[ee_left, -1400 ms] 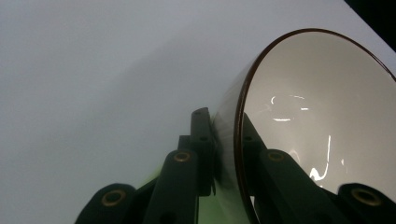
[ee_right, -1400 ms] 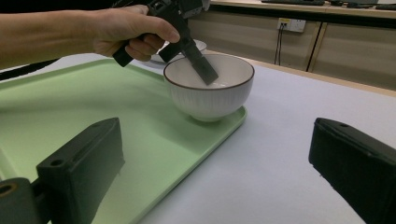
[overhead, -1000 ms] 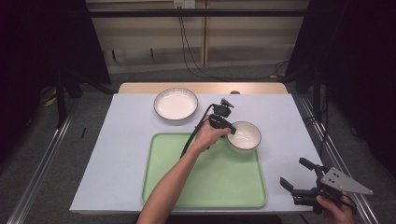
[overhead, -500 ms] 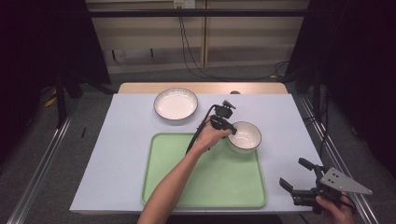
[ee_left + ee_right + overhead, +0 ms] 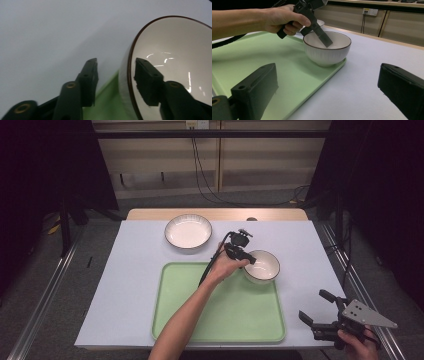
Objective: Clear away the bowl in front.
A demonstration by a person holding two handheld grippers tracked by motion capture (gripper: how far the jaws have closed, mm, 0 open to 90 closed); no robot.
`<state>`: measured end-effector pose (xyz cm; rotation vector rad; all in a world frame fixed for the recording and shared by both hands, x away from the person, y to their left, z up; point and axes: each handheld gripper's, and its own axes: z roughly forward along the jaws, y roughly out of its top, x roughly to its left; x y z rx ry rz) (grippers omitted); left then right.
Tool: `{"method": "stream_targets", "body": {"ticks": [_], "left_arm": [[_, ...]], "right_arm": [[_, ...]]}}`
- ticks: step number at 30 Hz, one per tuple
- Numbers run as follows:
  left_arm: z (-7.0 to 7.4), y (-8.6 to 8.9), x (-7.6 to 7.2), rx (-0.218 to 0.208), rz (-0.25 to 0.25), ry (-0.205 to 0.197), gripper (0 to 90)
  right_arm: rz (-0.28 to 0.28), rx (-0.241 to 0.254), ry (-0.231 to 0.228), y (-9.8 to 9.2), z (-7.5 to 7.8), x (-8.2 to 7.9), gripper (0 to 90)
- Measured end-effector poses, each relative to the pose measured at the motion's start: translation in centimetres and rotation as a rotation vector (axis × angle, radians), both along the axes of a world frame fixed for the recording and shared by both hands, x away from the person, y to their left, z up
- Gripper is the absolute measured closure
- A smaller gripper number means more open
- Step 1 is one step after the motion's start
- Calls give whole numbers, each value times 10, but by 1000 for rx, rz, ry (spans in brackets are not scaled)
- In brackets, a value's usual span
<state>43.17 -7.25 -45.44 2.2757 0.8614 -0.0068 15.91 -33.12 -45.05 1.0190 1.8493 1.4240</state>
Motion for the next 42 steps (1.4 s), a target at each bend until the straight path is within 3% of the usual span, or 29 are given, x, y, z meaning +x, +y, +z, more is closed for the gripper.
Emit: {"method": "stream_targets", "body": {"ticks": [2, 6, 7, 9, 11, 12, 17, 22, 26, 28, 34, 42], "left_arm": [[0, 0, -1, -1, -5, -17, 460], [5, 2, -1, -20, 40, -43, 228], [6, 3, -2, -22, 53, -59, 210], [6, 5, -1, -30, 40, -51, 148], [6, 7, -2, -51, 68, -63, 55], [6, 9, -1, -48, 56, -69, 41], [8, 20, -3, -94, 66, -78, 46], [14, 32, -5, -151, 93, -116, 45], [19, 42, -11, -147, 115, -169, 30], [20, 48, -13, -171, 124, -174, 29], [25, 65, -19, -179, 157, -201, 30], [38, 91, -28, -222, 216, -217, 33]], "right_arm": [[3, 0, -4, 0, 0, 0, 25], [-1, 6, -3, -1, 0, 0, 25], [1, 9, -4, -1, 0, 0, 25], [4, 3, -4, -1, 0, 0, 25], [2, 8, -4, -1, 0, 0, 25], [1, 5, -3, -1, 0, 0, 25], [1, 4, -6, -1, 1, 0, 25], [1, 7, -7, -1, 1, 0, 25], [-1, 5, -7, -1, 1, 0, 25], [-1, 2, -8, -1, 1, 0, 25], [-4, 5, -7, -1, 1, 0, 26], [1, 3, -9, -1, 1, 0, 25]]}}
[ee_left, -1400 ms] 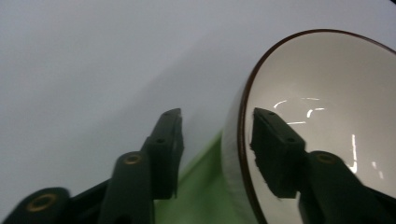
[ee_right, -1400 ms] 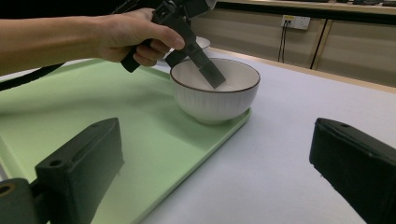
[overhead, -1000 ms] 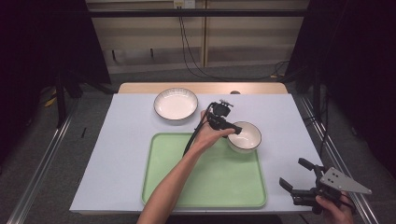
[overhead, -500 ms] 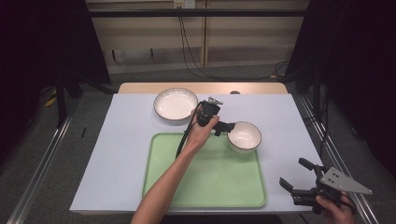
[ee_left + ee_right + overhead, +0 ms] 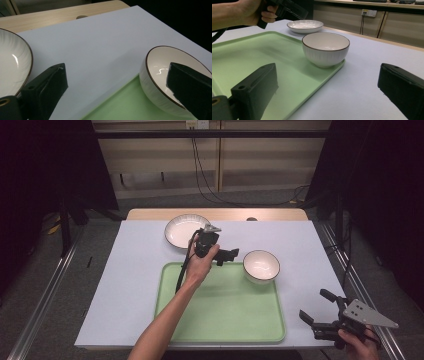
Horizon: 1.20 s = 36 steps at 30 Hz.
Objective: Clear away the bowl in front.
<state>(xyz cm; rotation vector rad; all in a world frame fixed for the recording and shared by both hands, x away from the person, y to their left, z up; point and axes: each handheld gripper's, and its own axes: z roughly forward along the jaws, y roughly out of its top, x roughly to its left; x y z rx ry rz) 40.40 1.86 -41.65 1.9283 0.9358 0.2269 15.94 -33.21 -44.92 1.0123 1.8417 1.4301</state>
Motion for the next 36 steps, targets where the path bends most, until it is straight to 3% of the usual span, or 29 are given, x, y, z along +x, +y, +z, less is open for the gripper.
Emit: {"method": "stream_targets", "body": {"ticks": [2, 9, 16, 18, 19, 22, 24, 25, 28, 36], "left_arm": [[4, 8, -1, -37, 31, -11, 36], [10, 29, -10, 18, 44, -41, 38], [14, 48, -26, 6, 61, -77, 38], [14, 52, -30, -1, 61, -72, 37], [14, 57, -33, -12, 60, -65, 37], [13, 65, -42, 12, 63, -67, 34], [13, 71, -49, -21, 66, -40, 36], [14, 73, -54, -19, 74, -45, 37], [13, 78, -71, 45, 81, -134, 36], [7, 107, -101, 33, 93, -128, 36]], "right_arm": [[-1, -2, 1, 0, 0, 0, 25], [2, -1, 0, 0, 0, 0, 25], [-4, 3, 4, 1, 0, 0, 23], [6, -3, 1, 1, 0, 1, 23], [2, -1, 1, 1, 0, 1, 23], [-3, -5, 1, 1, 0, 0, 23], [-2, -8, 1, 1, 0, 0, 23], [-3, -5, 2, 1, 0, 0, 23], [-1, -3, 4, 2, 0, 0, 24], [0, -2, 3, 3, -1, 1, 23]]}}
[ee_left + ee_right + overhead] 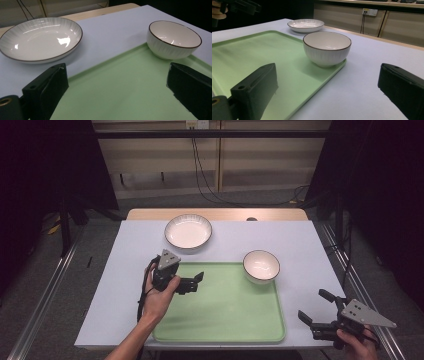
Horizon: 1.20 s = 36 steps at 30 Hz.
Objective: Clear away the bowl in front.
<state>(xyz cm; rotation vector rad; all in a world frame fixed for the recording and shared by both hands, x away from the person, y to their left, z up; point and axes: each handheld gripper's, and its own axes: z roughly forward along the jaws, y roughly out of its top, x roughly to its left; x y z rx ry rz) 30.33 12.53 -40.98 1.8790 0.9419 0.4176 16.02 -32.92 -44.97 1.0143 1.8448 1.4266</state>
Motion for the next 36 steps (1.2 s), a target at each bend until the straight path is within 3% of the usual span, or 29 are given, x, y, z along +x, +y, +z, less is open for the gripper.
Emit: {"method": "stream_targets", "body": {"ticks": [3, 6, 15, 17, 19, 23, 27, 29, 31, 32, 34, 36], "left_arm": [[-1, 13, -9, 18, 9, -21, 35], [-2, 26, -17, 3, 23, -6, 32], [1, 59, -42, -12, 115, -49, 30], [0, 65, -46, -16, 127, -41, 29], [-2, 70, -51, -7, 126, -66, 29], [-8, 78, -60, -25, 131, -49, 28], [-15, 90, -72, -4, 145, -35, 23], [-23, 98, -77, 1, 178, -30, 17], [-26, 102, -79, 8, 188, -31, 21], [-25, 104, -80, -8, 176, -33, 21], [-23, 105, -81, 4, 188, -61, 13], [-24, 104, -80, -15, 188, -49, 19]], "right_arm": [[-4, -3, 3, 0, 0, 0, 23], [-5, -2, 5, 0, 0, 0, 23], [-3, -3, 3, 1, 0, 0, 23], [-6, -4, 4, 1, 0, 0, 23], [-4, -3, 5, 1, 0, 0, 23], [-5, -6, 4, 1, -1, 0, 23], [-10, -7, 4, 0, 0, -1, 23], [-7, -3, 4, 0, 0, 0, 23], [-2, -3, 8, 1, 0, 0, 24], [-3, -5, 4, 1, 0, 0, 23], [-4, -9, 5, 1, 1, 0, 23], [-10, -14, 0, 1, 0, 1, 24]]}}
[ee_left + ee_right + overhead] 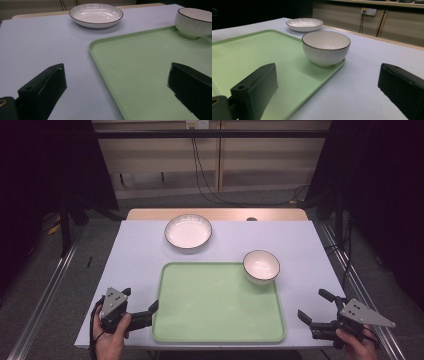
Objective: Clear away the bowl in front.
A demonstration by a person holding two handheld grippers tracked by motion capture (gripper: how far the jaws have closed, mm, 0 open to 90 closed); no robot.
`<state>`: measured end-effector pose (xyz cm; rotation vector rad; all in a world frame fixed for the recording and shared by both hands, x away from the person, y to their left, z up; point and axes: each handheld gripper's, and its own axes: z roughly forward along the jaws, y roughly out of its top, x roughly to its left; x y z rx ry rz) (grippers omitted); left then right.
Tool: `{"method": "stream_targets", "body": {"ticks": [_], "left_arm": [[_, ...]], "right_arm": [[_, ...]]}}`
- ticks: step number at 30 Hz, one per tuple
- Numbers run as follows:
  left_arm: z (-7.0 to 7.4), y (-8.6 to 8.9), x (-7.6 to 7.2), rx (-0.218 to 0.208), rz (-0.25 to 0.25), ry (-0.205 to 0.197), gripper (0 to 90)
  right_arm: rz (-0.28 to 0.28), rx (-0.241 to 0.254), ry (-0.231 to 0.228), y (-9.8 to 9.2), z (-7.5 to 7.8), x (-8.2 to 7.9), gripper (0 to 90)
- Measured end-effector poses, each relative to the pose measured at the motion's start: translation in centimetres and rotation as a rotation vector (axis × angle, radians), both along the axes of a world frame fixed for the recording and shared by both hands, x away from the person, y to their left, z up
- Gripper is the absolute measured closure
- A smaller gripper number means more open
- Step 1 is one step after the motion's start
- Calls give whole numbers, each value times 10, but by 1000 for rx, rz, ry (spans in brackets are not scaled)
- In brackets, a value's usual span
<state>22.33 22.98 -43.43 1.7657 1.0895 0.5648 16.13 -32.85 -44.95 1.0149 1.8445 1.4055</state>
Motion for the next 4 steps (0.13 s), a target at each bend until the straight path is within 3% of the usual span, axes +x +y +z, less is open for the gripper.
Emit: {"method": "stream_targets", "body": {"ticks": [4], "left_arm": [[0, -1, -3, -39, 26, 15, 20]], "right_arm": [[-16, -10, -1, -2, 1, 4, 23]]}}
